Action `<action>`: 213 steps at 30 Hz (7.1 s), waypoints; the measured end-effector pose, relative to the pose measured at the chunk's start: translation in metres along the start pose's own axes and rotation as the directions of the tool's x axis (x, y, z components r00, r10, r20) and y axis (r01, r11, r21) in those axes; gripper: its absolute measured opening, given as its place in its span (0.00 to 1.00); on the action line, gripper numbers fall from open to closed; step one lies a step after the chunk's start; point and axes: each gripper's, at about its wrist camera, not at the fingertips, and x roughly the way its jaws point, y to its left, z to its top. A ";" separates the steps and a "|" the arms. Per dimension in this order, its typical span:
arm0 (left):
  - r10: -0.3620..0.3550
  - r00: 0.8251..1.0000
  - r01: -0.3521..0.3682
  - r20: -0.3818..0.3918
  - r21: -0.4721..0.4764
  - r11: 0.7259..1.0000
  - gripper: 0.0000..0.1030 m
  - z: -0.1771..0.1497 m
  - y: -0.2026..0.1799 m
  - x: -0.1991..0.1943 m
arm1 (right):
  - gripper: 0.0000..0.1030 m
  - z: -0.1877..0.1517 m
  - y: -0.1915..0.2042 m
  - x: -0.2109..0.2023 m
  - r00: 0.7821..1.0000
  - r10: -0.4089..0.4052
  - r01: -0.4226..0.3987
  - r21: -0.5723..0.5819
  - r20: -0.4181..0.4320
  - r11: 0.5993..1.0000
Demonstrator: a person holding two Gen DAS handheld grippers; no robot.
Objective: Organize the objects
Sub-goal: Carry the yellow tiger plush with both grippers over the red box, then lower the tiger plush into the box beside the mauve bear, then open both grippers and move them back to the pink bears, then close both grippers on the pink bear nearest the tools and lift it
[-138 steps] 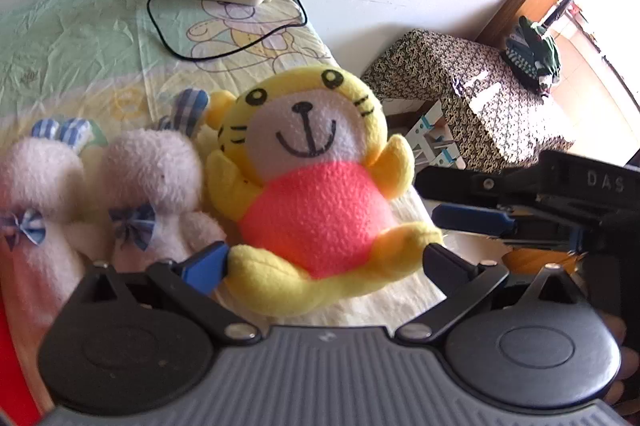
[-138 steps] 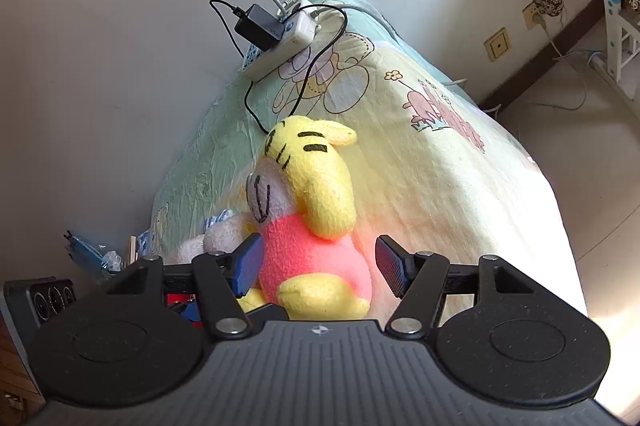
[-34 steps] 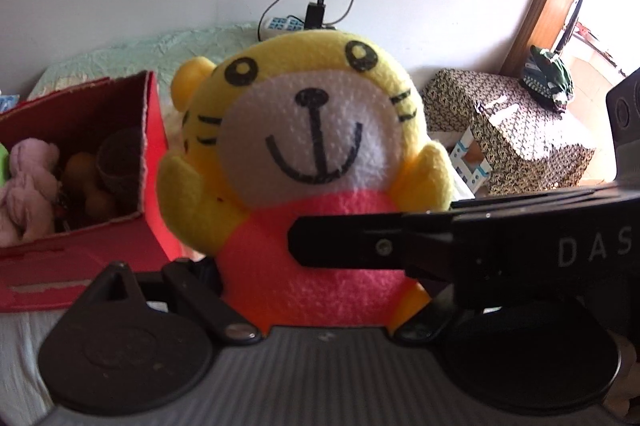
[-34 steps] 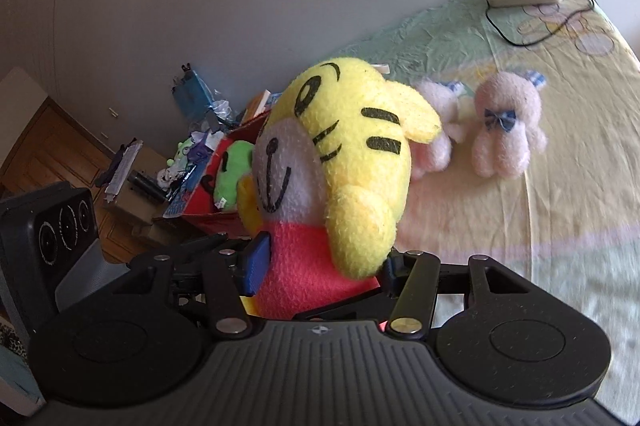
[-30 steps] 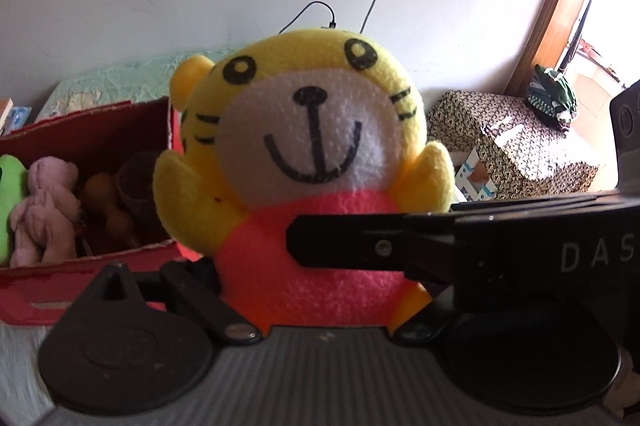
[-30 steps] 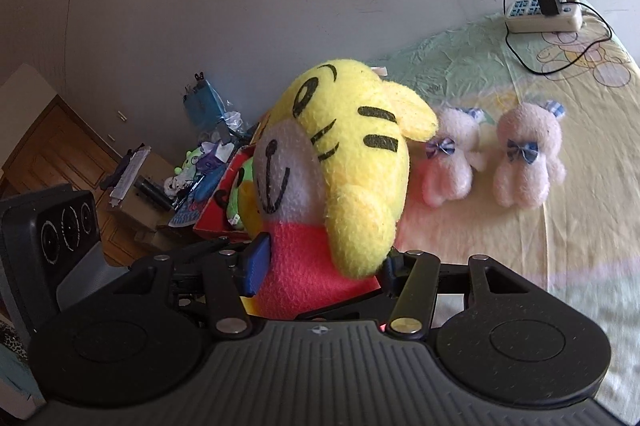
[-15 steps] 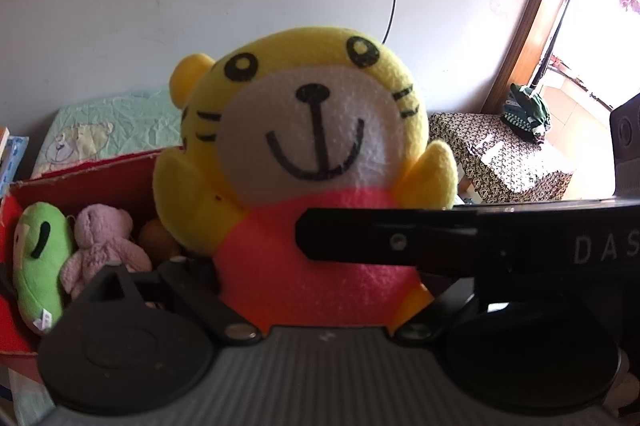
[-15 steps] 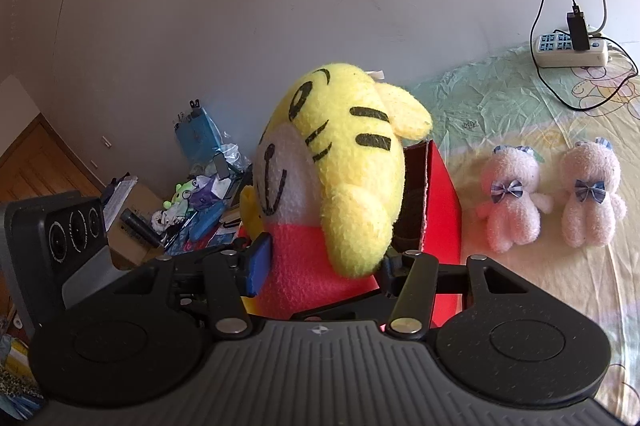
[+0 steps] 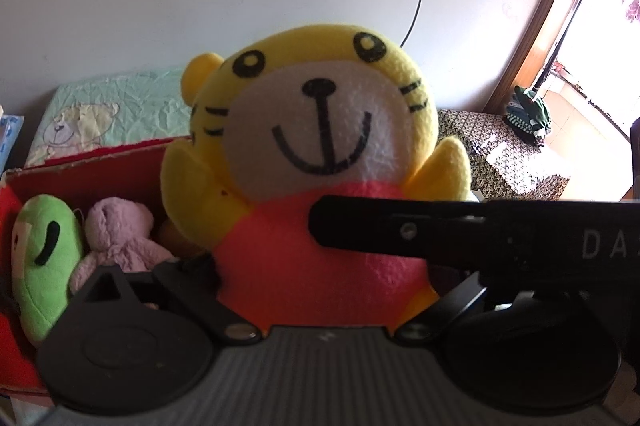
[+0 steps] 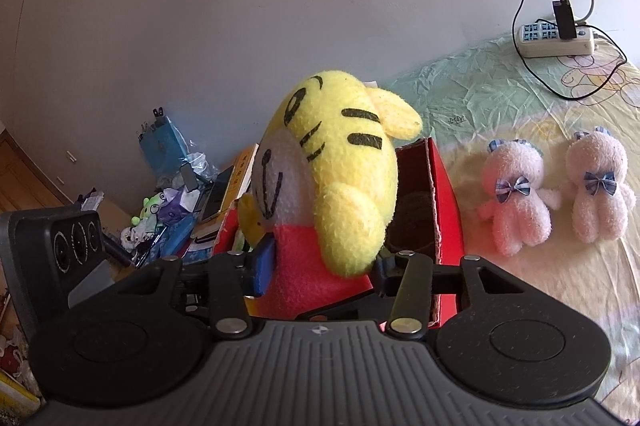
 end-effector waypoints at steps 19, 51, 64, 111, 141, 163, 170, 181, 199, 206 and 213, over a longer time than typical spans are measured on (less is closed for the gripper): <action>-0.035 0.999 0.033 -0.019 -0.103 0.994 1.00 0.002 0.042 0.012 | 0.43 0.008 0.005 0.033 0.992 -0.128 0.127 -0.022 -0.019 0.992; 0.105 0.994 -0.106 -0.012 -0.068 0.992 0.89 -0.008 0.087 0.004 | 0.42 -0.001 0.012 0.068 0.930 -0.353 0.333 -0.169 -0.103 0.928; 0.171 0.982 -0.169 -0.085 0.029 0.985 0.89 -0.005 0.066 0.031 | 0.28 -0.007 0.000 0.052 0.955 -0.294 0.293 -0.037 -0.030 0.955; 0.618 0.777 -0.629 -0.121 -0.113 0.769 0.97 -0.023 -0.026 0.012 | 0.29 -0.007 -0.069 0.016 0.955 0.205 -0.225 -0.073 -0.215 0.972; 0.471 0.882 -0.470 0.005 0.055 0.881 0.98 -0.008 -0.192 0.060 | 0.35 -0.016 -0.231 -0.078 0.982 0.064 -0.060 0.027 -0.176 0.998; 0.242 0.959 -0.232 -0.145 0.083 0.969 0.95 -0.019 -0.180 0.169 | 0.35 -0.012 -0.301 -0.055 0.984 -0.037 0.077 0.232 -0.172 0.970; 0.163 0.971 -0.155 -0.177 0.053 0.986 0.83 -0.013 -0.160 0.196 | 0.35 -0.005 -0.311 -0.039 0.984 -0.019 0.070 0.290 -0.174 0.954; 0.101 0.981 -0.104 -0.169 -0.012 0.994 0.84 0.010 -0.128 0.225 | 0.35 0.025 -0.318 -0.005 0.988 -0.014 0.067 0.340 -0.156 0.938; 0.034 0.970 -0.037 -0.239 -0.008 0.999 0.81 0.017 -0.115 0.264 | 0.44 0.039 -0.324 0.040 0.979 0.052 0.029 0.389 -0.195 0.921; 0.056 0.967 -0.057 -0.250 0.003 0.998 0.83 0.020 -0.118 0.271 | 0.38 0.036 -0.328 0.042 0.979 0.080 0.008 0.425 -0.189 0.905; 0.063 0.964 -0.068 -0.260 -0.011 0.998 0.81 0.021 -0.119 0.271 | 0.31 0.037 -0.322 0.036 0.979 0.055 0.027 0.396 -0.194 0.918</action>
